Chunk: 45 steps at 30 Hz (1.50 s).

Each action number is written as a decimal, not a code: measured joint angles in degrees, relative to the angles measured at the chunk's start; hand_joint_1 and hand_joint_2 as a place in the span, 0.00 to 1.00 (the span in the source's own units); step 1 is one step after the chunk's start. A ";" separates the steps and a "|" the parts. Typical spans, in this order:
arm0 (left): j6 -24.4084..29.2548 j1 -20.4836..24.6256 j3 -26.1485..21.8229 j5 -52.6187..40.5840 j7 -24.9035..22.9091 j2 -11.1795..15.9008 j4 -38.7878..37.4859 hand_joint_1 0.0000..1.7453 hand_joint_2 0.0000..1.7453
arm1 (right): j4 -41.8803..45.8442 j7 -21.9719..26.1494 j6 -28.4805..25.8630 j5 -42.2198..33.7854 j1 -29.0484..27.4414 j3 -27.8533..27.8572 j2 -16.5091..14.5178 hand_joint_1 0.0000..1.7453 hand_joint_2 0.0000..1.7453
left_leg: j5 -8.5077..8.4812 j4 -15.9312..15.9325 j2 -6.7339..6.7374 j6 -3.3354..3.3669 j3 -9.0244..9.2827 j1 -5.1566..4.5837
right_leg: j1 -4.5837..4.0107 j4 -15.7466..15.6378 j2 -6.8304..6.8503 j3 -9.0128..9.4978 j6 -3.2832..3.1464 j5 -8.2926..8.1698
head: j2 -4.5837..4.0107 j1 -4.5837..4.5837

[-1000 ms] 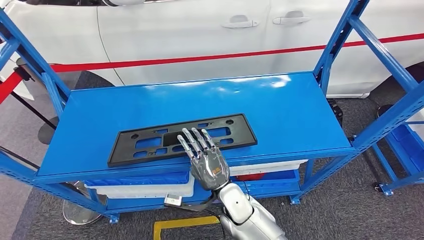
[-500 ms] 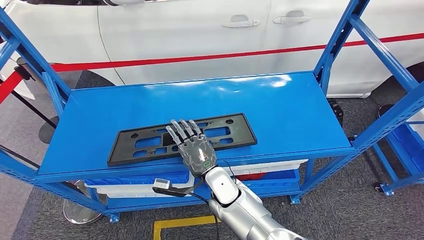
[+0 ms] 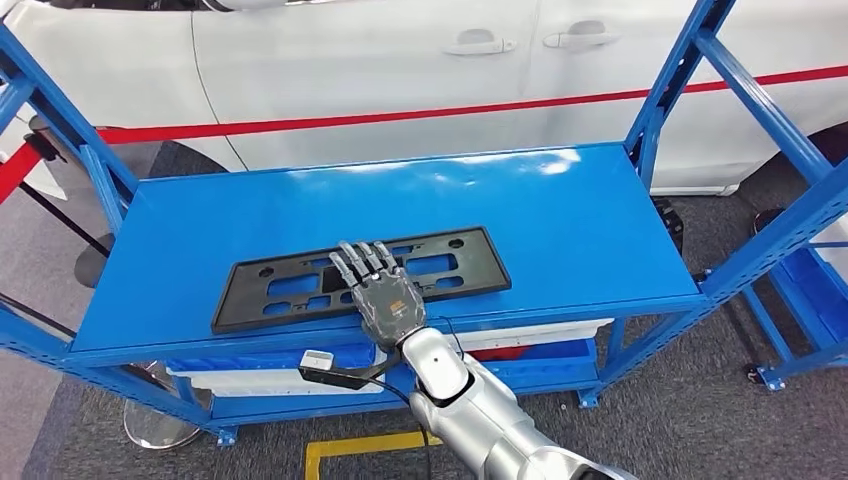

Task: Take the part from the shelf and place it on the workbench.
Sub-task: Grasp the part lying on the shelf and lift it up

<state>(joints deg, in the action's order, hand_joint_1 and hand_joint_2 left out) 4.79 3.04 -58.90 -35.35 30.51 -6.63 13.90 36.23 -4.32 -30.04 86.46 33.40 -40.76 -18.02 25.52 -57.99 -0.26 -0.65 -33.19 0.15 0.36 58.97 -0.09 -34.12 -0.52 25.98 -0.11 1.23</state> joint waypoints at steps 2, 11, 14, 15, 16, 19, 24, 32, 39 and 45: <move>-0.21 0.00 0.00 -0.23 0.05 -0.02 0.00 0.00 0.00 | -0.48 -0.41 0.19 -0.18 0.85 0.01 -0.33 0.00 1.00 | -0.36 0.41 0.02 0.68 0.11 0.27 | 0.03 0.39 0.03 -0.12 0.67 0.43 | 0.00 -0.03; -0.44 0.22 0.00 -1.55 0.02 -0.07 0.00 0.00 0.00 | -3.49 -3.76 3.39 -2.70 4.18 -0.09 -1.04 0.59 1.00 | -0.57 0.53 -0.05 1.43 0.16 0.46 | 0.22 7.46 0.05 -3.55 1.10 2.10 | 0.00 -0.10; -0.44 0.32 0.00 -2.03 -0.22 -0.09 0.00 0.00 0.00 | -4.25 -5.41 5.94 -4.54 5.73 -0.66 -1.45 0.91 1.00 | -0.23 -0.03 -0.10 0.67 -0.20 0.19 | -0.04 0.34 0.01 -0.37 0.44 -0.02 | 0.00 -0.03; -0.44 0.35 0.00 -2.17 -0.32 -0.08 0.00 0.00 0.00 | -4.52 -6.05 6.92 -5.16 6.06 -1.04 -1.52 0.95 1.00 | -0.24 -0.03 -0.10 0.34 -0.27 0.15 | -0.17 0.19 -0.01 -0.36 0.22 -0.01 | 0.00 -0.01; -0.46 0.35 0.00 -2.33 -0.42 -0.07 0.00 0.00 0.00 | -4.78 -6.89 8.08 -5.84 6.32 -1.58 -1.60 0.97 1.00 | -0.23 0.03 -0.10 0.02 -0.27 0.21 | -0.11 0.07 -0.02 -0.37 -0.09 -0.12 | 0.00 -0.01; -0.57 0.38 0.00 -2.84 -0.62 -0.03 0.00 0.00 0.00 | -5.35 -9.28 11.46 -7.65 7.01 -3.85 -2.00 1.00 1.00 | 2.23 -3.49 -0.04 -0.97 -1.73 0.46 | 0.25 -0.49 0.06 -0.16 -1.04 -0.46 | 0.00 0.04; -0.68 0.33 -0.01 -3.00 -0.99 -0.02 -0.04 0.00 0.00 | -7.15 -10.55 13.54 -8.79 7.45 -6.60 -2.22 1.00 1.00 | 6.17 -15.39 -0.01 -1.81 -7.46 0.68 | 0.25 -0.38 0.13 -0.12 -1.34 -0.33 | 0.00 0.05; -0.59 0.43 -0.50 -2.86 -1.31 0.07 -0.07 0.00 0.00 | -9.61 -10.58 13.75 -9.08 8.61 -7.68 -2.33 1.00 1.00 | -0.50 0.36 -0.05 0.33 -0.13 0.32 | -0.03 -0.20 -0.08 0.18 0.55 0.07 | 0.00 -0.03; -0.43 0.48 -0.97 -2.01 -1.53 0.07 -0.11 0.00 0.00 | -11.33 -9.77 12.60 -9.18 8.65 -8.69 -2.28 1.00 1.00 | -0.93 0.90 0.03 1.74 0.08 0.47 | 0.12 15.65 -0.02 -7.36 1.44 6.86 | 0.00 -0.12; 0.02 0.50 -2.25 -1.51 -1.75 -0.08 -0.20 0.00 0.00 | -12.98 -5.85 7.68 -12.01 9.14 -8.62 -2.32 1.00 1.00 | -0.40 0.00 -0.22 0.57 -0.19 0.20 | -0.09 0.09 -0.02 -0.01 0.35 0.07 | 0.00 -0.08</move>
<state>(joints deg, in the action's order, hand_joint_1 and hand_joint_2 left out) 4.81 3.54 -61.15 -36.87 28.75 -6.71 13.70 23.26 -10.17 -22.36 74.44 42.55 -49.37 -20.33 25.12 -57.99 -0.48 -0.08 -33.38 0.36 0.27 59.06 -0.12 -34.13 -0.17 26.05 -0.11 1.15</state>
